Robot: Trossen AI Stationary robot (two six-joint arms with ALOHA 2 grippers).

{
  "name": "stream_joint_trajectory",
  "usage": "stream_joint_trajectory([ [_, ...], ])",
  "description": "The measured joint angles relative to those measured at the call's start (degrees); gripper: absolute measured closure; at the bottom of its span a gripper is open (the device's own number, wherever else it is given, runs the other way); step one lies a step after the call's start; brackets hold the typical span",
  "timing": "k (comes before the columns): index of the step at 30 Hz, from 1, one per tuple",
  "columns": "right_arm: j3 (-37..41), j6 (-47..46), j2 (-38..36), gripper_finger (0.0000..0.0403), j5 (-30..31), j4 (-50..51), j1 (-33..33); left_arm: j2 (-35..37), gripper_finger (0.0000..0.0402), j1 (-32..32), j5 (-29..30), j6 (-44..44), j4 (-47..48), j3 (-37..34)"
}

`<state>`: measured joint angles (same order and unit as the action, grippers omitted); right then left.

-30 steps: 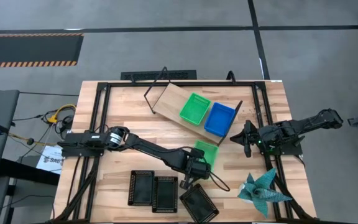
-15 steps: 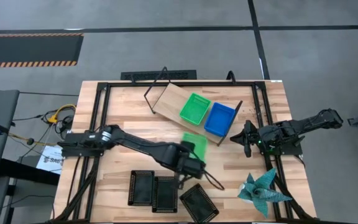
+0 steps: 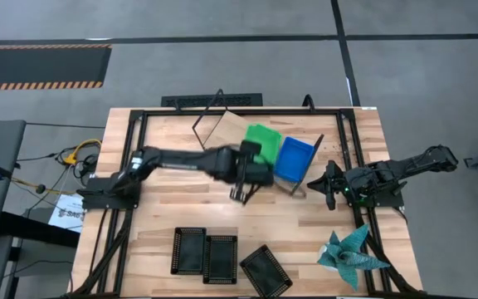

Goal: Stack baskets on shelf by color
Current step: Stack the green bin on the green bin on the shelf

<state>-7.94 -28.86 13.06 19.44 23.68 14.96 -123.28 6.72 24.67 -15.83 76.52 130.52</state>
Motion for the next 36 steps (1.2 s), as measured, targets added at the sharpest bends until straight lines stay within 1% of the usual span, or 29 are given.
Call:
stream_joint_trajectory([
  [2, 0.0, 0.0, 0.0, 0.0352, 0.0, 0.0, 0.0, 0.0, 0.0401, -3.0, 0.0, -1.5, -0.5, -1.1],
  [3, 0.0, 0.0, 0.0, 0.0352, 0.0, 0.0, 0.0, -0.1, 0.0401, -4.6, -1.1, -1.8, -0.8, -1.5],
  [6, 0.0, 0.0, 0.0, 0.0352, 0.0, 0.2, 0.0, 0.1, 0.0401, -8.9, -7.7, -3.7, -3.4, -3.5],
  [7, 0.0, 0.0, 0.0, 0.0352, 0.0, 0.2, 0.0, 0.1, 0.0401, -9.9, -9.2, -4.9, -4.4, -4.5],
  [9, 0.0, 0.2, 0.0, 0.0352, 0.0, 0.2, 0.0, -0.1, 0.0401, -11.3, -8.5, -7.8, -6.8, -6.4],
  [11, 0.0, 0.2, 0.0, 0.0352, 0.0, 0.2, 0.0, -0.1, 0.0401, -12.0, -7.9, -10.9, -7.3, -7.2],
  [15, 0.0, 0.4, 0.0, 0.0352, 0.0, 0.2, 0.0, 0.0, 0.0401, -13.4, -10.8, -13.4, -10.6, -8.8],
  [19, 0.0, 0.6, 0.0, 0.0352, 0.0, 0.2, 0.0, 0.8, 0.0401, -13.1, -7.6, -15.3, -11.7, -9.0],
  [21, 0.0, 0.9, 0.0, 0.0352, 0.0, 0.2, 0.0, 2.1, 0.0401, -12.2, -7.7, -17.0, -12.4, -9.0],
  [25, 0.0, 0.9, 0.0, 0.0352, 0.0, 0.3, 0.0, 5.4, 0.0401, -11.2, -11.5, -17.7, -14.6, -8.9],
  [28, 0.0, 0.9, 0.0, 0.0352, 0.0, 0.2, 0.0, 8.4, 0.0401, -10.9, -9.6, -18.5, -15.1, -10.2],
  [30, 0.0, 0.9, 0.1, 0.0352, 0.0, 0.2, 0.0, 11.4, 0.0401, -10.9, -9.2, -18.7, -15.8, -14.4],
  [31, 0.0, 0.7, 0.0, 0.0352, 0.0, 0.2, 0.0, 13.4, 0.0401, -10.8, -9.3, -18.9, -18.0, -17.7],
  [33, 0.0, 0.4, 0.0, 0.0352, 0.1, 0.1, 0.0, 17.8, 0.0401, -10.8, -9.2, -21.0, -24.1, -26.0],
  [36, 0.0, 0.4, 0.0, 0.0352, 0.1, -0.2, 0.0, 25.3, 0.0401, -11.0, -10.7, -25.2, -35.8, -38.6],
])
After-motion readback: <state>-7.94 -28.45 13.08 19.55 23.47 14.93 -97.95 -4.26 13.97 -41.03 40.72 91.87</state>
